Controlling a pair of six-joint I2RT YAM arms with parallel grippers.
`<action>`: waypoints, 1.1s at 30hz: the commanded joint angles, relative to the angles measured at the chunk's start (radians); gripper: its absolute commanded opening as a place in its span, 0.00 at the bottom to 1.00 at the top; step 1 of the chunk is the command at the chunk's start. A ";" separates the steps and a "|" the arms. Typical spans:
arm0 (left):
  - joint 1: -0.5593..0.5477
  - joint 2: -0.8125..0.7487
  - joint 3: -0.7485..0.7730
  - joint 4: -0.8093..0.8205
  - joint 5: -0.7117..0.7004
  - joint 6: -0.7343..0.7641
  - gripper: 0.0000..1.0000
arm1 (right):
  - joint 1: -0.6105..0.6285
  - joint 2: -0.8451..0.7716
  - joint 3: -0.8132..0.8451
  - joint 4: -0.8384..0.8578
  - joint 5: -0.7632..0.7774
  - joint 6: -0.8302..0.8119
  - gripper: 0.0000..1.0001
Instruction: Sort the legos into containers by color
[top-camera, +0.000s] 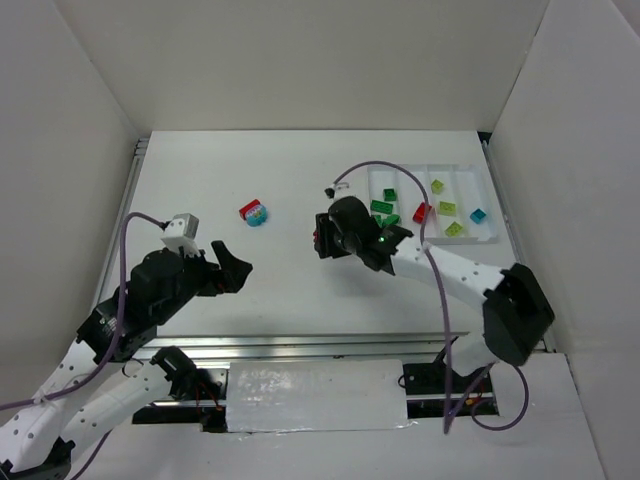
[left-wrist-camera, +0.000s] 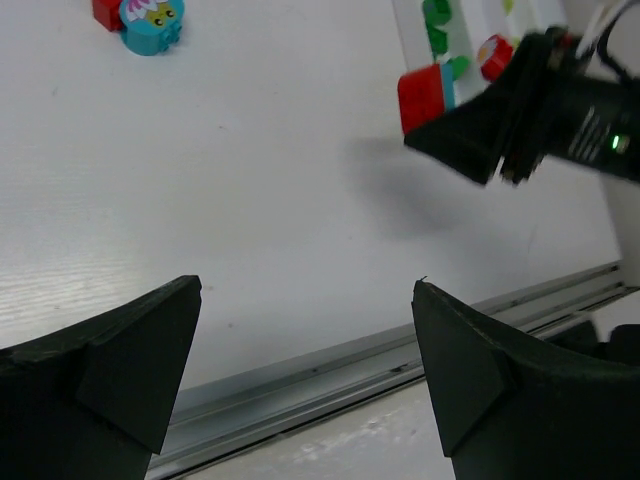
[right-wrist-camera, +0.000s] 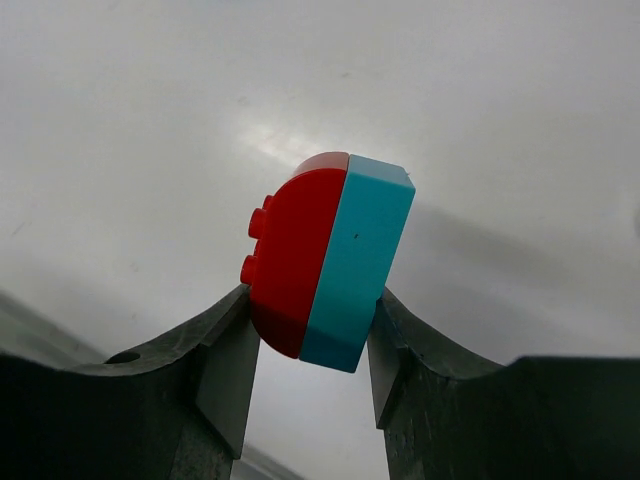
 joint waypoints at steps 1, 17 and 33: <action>0.004 -0.020 -0.014 0.117 0.052 -0.178 1.00 | 0.124 -0.146 -0.119 0.155 -0.041 -0.073 0.00; 0.004 0.095 -0.180 0.455 0.437 -0.461 0.97 | 0.427 -0.437 -0.307 0.307 -0.047 -0.164 0.00; -0.013 0.165 -0.264 0.670 0.586 -0.490 0.41 | 0.449 -0.402 -0.228 0.296 0.015 -0.173 0.00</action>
